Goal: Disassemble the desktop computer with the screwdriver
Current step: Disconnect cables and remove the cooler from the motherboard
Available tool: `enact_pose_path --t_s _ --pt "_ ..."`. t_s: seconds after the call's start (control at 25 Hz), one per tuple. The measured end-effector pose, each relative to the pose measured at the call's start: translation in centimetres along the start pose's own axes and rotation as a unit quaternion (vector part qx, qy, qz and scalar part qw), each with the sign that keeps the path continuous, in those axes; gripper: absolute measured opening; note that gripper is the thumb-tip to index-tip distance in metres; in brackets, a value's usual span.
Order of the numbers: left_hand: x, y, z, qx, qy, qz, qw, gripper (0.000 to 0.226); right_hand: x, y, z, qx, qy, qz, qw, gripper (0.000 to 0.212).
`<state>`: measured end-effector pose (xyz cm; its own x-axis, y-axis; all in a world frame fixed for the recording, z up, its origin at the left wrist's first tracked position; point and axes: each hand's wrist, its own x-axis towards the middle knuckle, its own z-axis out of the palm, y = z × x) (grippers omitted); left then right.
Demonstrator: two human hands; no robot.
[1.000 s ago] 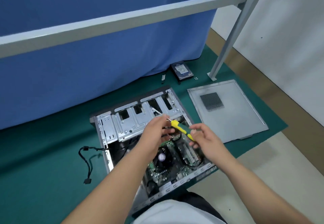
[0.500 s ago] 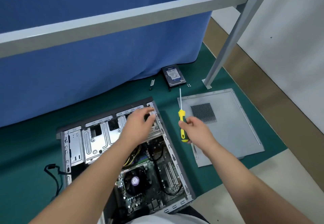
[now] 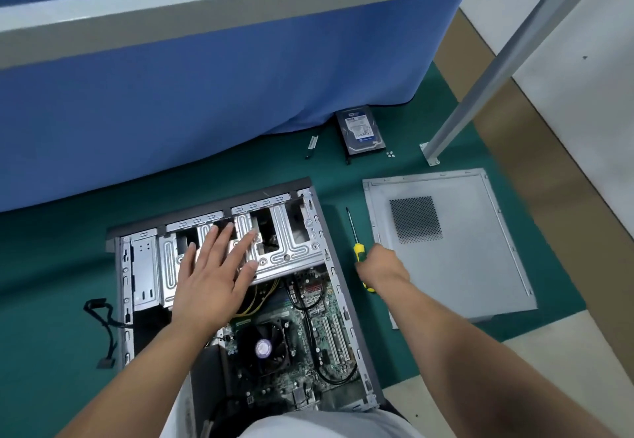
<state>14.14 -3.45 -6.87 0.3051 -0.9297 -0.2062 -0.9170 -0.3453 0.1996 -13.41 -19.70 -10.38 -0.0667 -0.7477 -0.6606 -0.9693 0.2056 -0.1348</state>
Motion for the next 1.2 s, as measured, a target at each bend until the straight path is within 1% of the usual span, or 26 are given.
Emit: enact_pose_path --t_s 0.08,0.16,0.36,0.44,0.52,0.56,0.64,0.68,0.72,0.8,0.88,1.0,1.08,1.12,1.2 --pt "0.1 0.1 0.2 0.014 0.009 -0.004 1.000 0.055 0.2 0.0 0.4 -0.002 0.001 0.012 1.000 0.020" --pt "0.1 0.1 0.4 0.020 0.017 -0.002 1.000 0.055 0.4 0.0 0.6 0.003 0.005 0.020 1.000 0.020" --pt "0.1 0.2 0.3 0.024 0.022 0.008 0.999 0.056 -0.2 0.6 0.2 0.027 0.009 0.002 1.000 0.038" --pt "-0.1 0.3 0.0 0.016 0.017 0.010 1.000 0.058 -1.2 0.5 -0.8 0.064 0.032 -0.024 0.997 0.038" --pt "-0.3 0.1 -0.6 -0.024 0.008 0.028 0.999 0.057 -3.3 -0.1 -2.2 0.124 0.083 -0.082 0.985 0.034" --pt "-0.5 -0.3 -1.0 -0.067 0.012 0.039 0.997 0.056 -4.9 -0.5 -2.7 0.153 0.115 -0.131 0.973 0.030" --pt "-1.7 -1.9 -1.8 -0.153 0.044 0.039 0.987 0.056 -9.4 -1.2 -3.2 0.194 0.167 -0.252 0.933 0.020" --pt "-2.6 -3.1 -2.0 -0.168 0.071 0.031 0.983 0.056 -11.7 -1.5 -2.9 0.198 0.173 -0.311 0.914 0.016" --pt "-3.5 -4.5 -2.1 -0.163 0.097 0.022 0.982 0.056 -13.8 -1.8 -2.3 0.193 0.160 -0.354 0.901 0.013" --pt "-5.6 -6.9 -1.9 -0.129 0.120 0.009 0.984 0.053 -16.4 -2.6 -0.3 0.157 0.094 -0.397 0.899 0.010" --pt "-7.3 -8.5 -1.3 -0.071 0.107 0.012 0.992 0.053 -17.4 -4.1 2.5 0.093 0.028 -0.412 0.906 0.012" --pt "-8.0 -8.7 -0.4 0.002 0.103 0.015 0.995 0.054 -17.2 -6.8 6.2 -0.013 -0.024 -0.427 0.904 0.022" --pt "-8.0 -8.6 -0.1 0.011 0.116 0.009 0.993 0.052 -17.0 -9.0 8.3 -0.094 -0.035 -0.463 0.881 0.028" --pt "-7.9 -8.6 0.1 0.013 0.123 0.007 0.992 0.051 -16.9 -10.2 9.2 -0.132 -0.032 -0.491 0.861 0.031" --pt "-7.8 -8.7 0.3 0.015 0.130 0.007 0.991 0.049 -16.6 -12.2 10.9 -0.221 -0.012 -0.546 0.808 0.036"
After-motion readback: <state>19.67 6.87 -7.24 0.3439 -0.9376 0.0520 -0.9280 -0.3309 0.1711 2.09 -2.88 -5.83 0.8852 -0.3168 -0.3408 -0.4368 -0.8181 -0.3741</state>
